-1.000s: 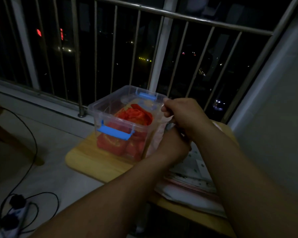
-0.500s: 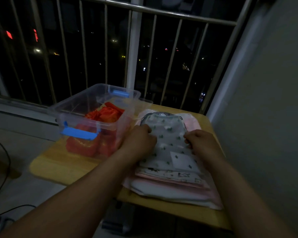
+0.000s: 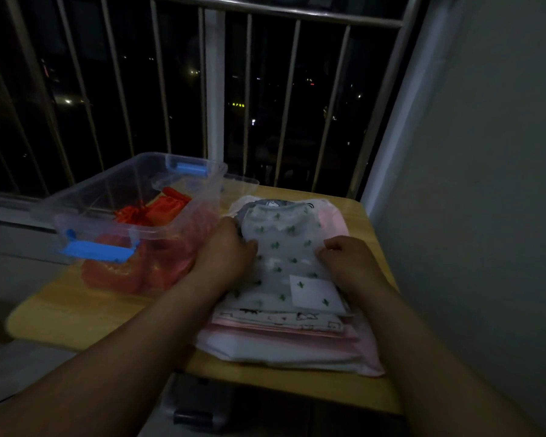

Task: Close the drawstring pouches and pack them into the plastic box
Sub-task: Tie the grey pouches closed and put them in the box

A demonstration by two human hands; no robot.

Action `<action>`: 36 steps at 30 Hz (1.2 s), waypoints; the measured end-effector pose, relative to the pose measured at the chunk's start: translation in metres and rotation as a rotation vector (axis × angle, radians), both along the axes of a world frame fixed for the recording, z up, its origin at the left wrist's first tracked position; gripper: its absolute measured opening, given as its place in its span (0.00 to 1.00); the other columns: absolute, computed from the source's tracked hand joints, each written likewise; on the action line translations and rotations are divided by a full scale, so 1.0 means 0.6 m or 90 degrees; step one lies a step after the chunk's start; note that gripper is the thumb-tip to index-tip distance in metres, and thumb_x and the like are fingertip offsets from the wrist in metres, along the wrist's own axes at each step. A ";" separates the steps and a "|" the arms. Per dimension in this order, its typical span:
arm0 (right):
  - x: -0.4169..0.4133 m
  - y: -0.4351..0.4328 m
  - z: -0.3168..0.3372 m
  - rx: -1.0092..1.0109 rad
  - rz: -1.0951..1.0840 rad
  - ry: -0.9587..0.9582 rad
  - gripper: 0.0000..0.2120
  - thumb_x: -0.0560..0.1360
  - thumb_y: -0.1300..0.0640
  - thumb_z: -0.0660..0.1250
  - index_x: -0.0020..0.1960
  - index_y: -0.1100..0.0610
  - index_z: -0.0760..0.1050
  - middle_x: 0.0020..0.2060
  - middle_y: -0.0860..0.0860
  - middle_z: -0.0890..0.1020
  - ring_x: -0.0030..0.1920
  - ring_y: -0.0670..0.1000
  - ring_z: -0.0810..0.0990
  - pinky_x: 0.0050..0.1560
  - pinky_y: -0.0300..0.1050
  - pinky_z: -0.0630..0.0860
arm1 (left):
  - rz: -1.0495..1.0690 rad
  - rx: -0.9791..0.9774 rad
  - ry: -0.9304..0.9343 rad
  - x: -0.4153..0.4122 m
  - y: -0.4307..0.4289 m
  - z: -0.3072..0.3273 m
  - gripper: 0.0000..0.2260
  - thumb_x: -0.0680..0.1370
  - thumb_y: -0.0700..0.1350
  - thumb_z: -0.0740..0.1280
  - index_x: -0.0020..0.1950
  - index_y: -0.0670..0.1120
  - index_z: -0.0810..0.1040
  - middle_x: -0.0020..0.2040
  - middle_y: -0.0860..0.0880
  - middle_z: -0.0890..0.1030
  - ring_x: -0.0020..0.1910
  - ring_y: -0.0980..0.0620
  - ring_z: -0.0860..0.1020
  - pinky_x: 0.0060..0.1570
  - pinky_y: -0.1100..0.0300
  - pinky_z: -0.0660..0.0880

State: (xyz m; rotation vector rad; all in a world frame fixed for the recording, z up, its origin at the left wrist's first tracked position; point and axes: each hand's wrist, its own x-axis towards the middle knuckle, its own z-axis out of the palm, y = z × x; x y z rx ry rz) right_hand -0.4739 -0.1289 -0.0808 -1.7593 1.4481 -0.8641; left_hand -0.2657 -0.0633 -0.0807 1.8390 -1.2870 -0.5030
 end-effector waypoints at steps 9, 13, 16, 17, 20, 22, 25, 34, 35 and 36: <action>-0.010 0.004 -0.002 0.078 0.054 -0.117 0.07 0.81 0.63 0.67 0.54 0.57 0.84 0.50 0.56 0.88 0.48 0.58 0.87 0.55 0.60 0.83 | 0.032 -0.019 0.109 0.006 -0.001 -0.003 0.15 0.80 0.46 0.70 0.63 0.45 0.71 0.47 0.47 0.79 0.46 0.47 0.79 0.42 0.55 0.74; -0.020 0.016 0.016 0.183 0.074 -0.317 0.09 0.82 0.66 0.65 0.58 0.62 0.82 0.51 0.59 0.88 0.47 0.60 0.88 0.50 0.54 0.84 | 0.036 -0.044 0.224 0.003 0.005 0.012 0.15 0.80 0.49 0.71 0.61 0.46 0.71 0.52 0.45 0.79 0.45 0.48 0.80 0.32 0.57 0.75; -0.034 0.025 0.021 0.231 0.091 -0.382 0.11 0.82 0.64 0.64 0.61 0.63 0.81 0.53 0.61 0.87 0.48 0.61 0.87 0.45 0.51 0.85 | 0.026 -0.067 0.274 0.000 0.016 0.019 0.09 0.80 0.50 0.71 0.49 0.47 0.74 0.43 0.48 0.81 0.39 0.50 0.79 0.35 0.58 0.74; -0.039 0.028 0.022 0.245 0.094 -0.396 0.11 0.83 0.63 0.64 0.63 0.63 0.80 0.54 0.61 0.86 0.50 0.62 0.86 0.45 0.51 0.84 | 0.017 -0.071 0.290 -0.004 0.020 0.023 0.11 0.80 0.50 0.71 0.43 0.46 0.75 0.37 0.50 0.81 0.37 0.51 0.80 0.35 0.59 0.75; -0.048 0.036 0.024 0.298 0.101 -0.428 0.13 0.82 0.63 0.63 0.65 0.63 0.79 0.56 0.63 0.86 0.53 0.63 0.85 0.48 0.53 0.84 | -0.021 -0.031 0.336 -0.006 0.028 0.031 0.15 0.81 0.51 0.71 0.37 0.45 0.76 0.34 0.45 0.83 0.38 0.42 0.83 0.42 0.49 0.82; -0.051 0.043 0.028 0.324 0.119 -0.422 0.14 0.82 0.64 0.63 0.65 0.65 0.79 0.56 0.63 0.86 0.50 0.61 0.86 0.48 0.52 0.85 | -0.039 -0.025 0.342 -0.002 0.035 0.035 0.14 0.81 0.50 0.70 0.41 0.43 0.79 0.39 0.37 0.83 0.39 0.39 0.83 0.46 0.44 0.81; -0.049 0.051 0.035 0.329 0.137 -0.412 0.16 0.82 0.59 0.64 0.66 0.66 0.78 0.58 0.64 0.85 0.57 0.64 0.84 0.61 0.56 0.80 | -0.068 0.005 0.352 0.005 0.037 0.039 0.12 0.82 0.46 0.70 0.41 0.42 0.82 0.42 0.35 0.84 0.40 0.39 0.82 0.50 0.40 0.81; -0.042 0.055 0.059 0.394 0.207 -0.443 0.15 0.80 0.63 0.65 0.64 0.66 0.79 0.54 0.64 0.86 0.45 0.59 0.87 0.44 0.50 0.85 | -0.194 0.147 0.663 0.015 0.052 0.052 0.17 0.81 0.47 0.65 0.67 0.39 0.78 0.62 0.36 0.82 0.57 0.37 0.81 0.58 0.46 0.79; -0.042 0.058 0.065 0.420 0.234 -0.437 0.16 0.79 0.64 0.67 0.65 0.66 0.79 0.54 0.64 0.85 0.44 0.59 0.87 0.44 0.50 0.85 | -0.214 0.144 0.681 0.015 0.054 0.054 0.19 0.80 0.48 0.66 0.67 0.39 0.78 0.60 0.36 0.83 0.57 0.38 0.82 0.60 0.45 0.77; -0.044 0.063 0.072 0.457 0.271 -0.444 0.19 0.76 0.64 0.69 0.66 0.67 0.78 0.54 0.64 0.85 0.45 0.59 0.87 0.44 0.51 0.85 | -0.225 0.144 0.695 0.017 0.054 0.057 0.19 0.79 0.48 0.66 0.67 0.39 0.77 0.56 0.37 0.84 0.52 0.40 0.83 0.57 0.47 0.79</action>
